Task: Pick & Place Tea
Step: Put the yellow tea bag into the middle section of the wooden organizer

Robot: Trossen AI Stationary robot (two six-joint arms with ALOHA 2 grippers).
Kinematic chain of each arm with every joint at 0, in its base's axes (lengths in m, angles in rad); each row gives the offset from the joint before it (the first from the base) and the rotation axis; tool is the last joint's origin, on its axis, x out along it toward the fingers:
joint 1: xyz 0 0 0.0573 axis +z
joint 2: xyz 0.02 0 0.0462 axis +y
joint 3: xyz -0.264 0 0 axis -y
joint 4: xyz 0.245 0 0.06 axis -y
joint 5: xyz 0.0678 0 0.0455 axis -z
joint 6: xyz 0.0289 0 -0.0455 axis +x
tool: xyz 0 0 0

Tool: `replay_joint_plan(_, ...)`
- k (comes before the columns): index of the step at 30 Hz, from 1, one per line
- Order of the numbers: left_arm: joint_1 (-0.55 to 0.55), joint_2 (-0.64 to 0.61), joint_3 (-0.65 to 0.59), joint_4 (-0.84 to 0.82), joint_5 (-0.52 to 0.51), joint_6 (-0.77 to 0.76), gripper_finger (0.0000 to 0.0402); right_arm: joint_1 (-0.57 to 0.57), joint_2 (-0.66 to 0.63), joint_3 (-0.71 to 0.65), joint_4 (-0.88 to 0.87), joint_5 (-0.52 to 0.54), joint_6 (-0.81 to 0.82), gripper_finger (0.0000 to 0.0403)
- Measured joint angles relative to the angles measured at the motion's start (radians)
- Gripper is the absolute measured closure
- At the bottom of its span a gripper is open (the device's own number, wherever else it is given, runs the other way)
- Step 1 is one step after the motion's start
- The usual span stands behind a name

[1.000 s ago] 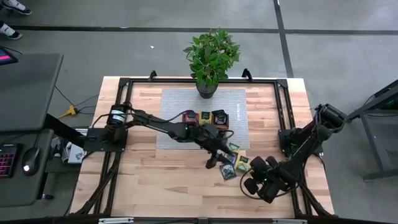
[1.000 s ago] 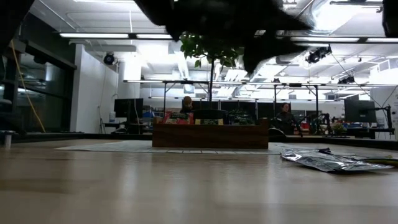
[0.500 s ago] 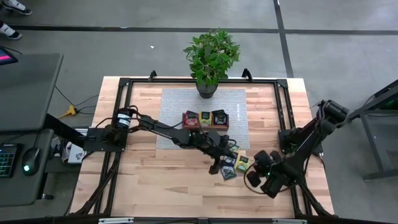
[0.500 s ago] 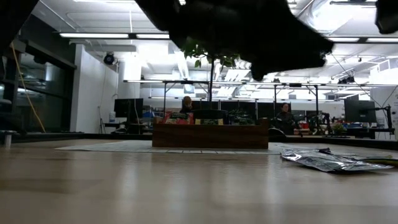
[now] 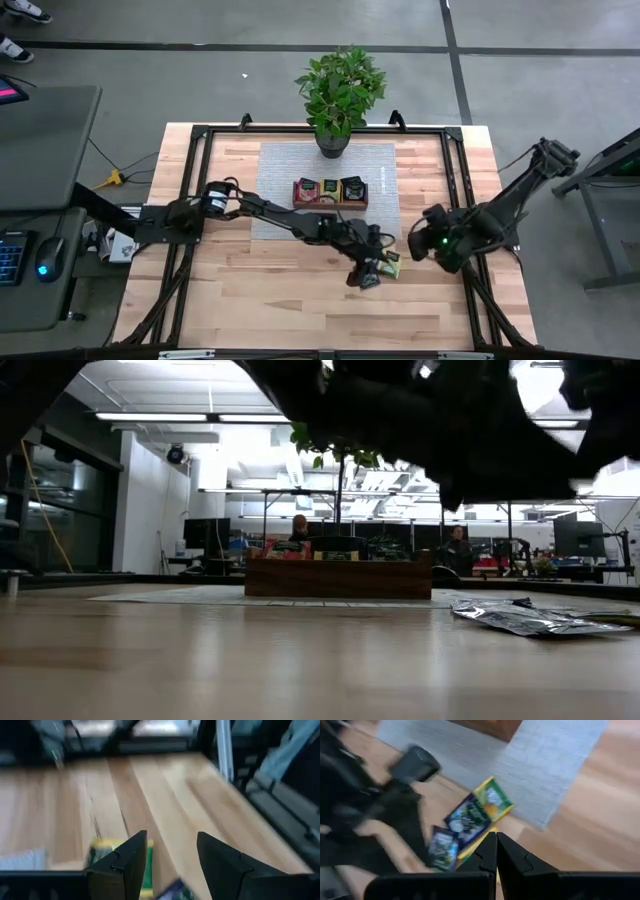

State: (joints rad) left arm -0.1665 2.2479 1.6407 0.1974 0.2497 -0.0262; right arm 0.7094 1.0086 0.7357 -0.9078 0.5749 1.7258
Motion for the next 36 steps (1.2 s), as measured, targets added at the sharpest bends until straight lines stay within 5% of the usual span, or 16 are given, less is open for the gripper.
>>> replay_joint_plan(6, -0.007, 0.059, 0.111, -0.133, -0.055, 0.085, 0.023, -0.018, -0.189, -0.233, 0.286, 0.014, -0.036, 0.0403)
replay_joint_plan(25, -0.01, 0.109, 0.167, -0.199, -0.192, 0.161, 0.0235, -0.075, -0.311, -0.288, 0.211, 0.021, -0.13, 0.0403)
replay_joint_plan(36, -0.011, 0.109, 0.167, -0.2, -0.181, 0.155, 0.0393, -0.075, -0.311, -0.288, 0.185, 0.021, -0.139, 0.0403)
